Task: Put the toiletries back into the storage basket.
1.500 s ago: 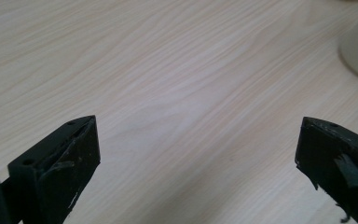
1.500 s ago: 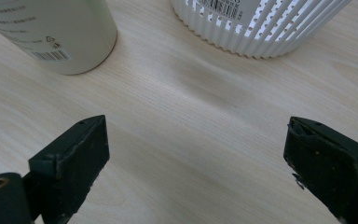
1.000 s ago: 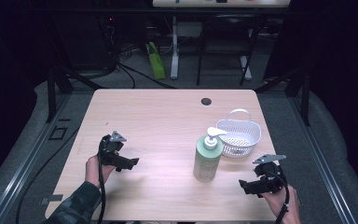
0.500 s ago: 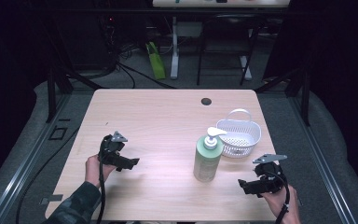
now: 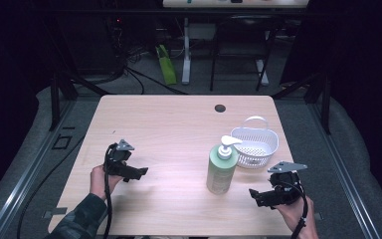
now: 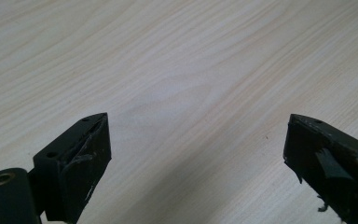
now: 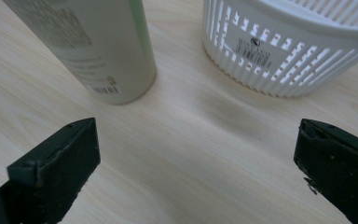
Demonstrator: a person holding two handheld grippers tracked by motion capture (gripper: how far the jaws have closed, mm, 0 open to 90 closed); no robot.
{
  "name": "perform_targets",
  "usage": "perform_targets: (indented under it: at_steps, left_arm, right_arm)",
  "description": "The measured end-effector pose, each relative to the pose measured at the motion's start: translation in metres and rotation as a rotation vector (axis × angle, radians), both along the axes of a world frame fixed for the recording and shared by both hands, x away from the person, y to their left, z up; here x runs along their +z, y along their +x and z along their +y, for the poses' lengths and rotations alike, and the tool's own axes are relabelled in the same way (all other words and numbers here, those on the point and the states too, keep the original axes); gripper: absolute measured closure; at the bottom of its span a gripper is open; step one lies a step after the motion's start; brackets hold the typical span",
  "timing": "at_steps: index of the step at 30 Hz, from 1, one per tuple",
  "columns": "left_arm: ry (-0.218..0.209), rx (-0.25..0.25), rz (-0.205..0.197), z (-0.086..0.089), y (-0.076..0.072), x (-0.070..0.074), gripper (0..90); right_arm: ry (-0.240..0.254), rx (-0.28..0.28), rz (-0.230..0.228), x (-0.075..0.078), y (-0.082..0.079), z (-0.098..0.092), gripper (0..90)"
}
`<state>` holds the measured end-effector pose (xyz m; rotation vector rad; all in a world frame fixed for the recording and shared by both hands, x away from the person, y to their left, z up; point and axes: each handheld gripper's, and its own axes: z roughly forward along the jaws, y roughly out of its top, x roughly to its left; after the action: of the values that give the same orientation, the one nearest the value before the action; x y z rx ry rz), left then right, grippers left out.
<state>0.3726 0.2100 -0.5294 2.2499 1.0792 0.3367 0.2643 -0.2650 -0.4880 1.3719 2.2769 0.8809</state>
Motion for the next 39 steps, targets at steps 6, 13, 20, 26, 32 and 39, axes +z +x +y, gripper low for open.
perform_targets:
  at_steps: [6, 13, 20, 26, 32, 39]
  left_arm:
    - [-0.005, -0.013, 0.006, 0.0, 0.001, 0.0, 8.0]
    - [-0.04, -0.038, 0.024, -0.001, 0.001, -0.001, 6.6]
    - [-0.074, -0.015, -0.001, 0.001, -0.002, 0.006, 3.1]
    - [-0.027, -0.046, 0.03, -0.004, 0.002, -0.001, 3.6]
    - [-0.026, -0.046, 0.033, -0.006, 0.002, -0.001, 3.6]
    - [-0.018, -0.057, 0.029, -0.009, 0.003, -0.002, 3.7]
  right_arm:
    - [0.077, 0.033, -0.067, 0.012, -0.004, 0.004, 0.0]
    - [0.127, 0.076, -0.111, 0.019, -0.005, 0.011, 0.0]
    - [0.171, 0.096, -0.176, 0.036, -0.004, 0.025, 0.0]
    - [0.207, 0.115, -0.207, 0.04, 0.003, 0.035, 0.0]
    - [0.255, 0.153, -0.26, 0.051, 0.008, 0.049, 0.0]
    - [0.259, 0.191, -0.293, 0.058, 0.016, 0.07, 0.0]
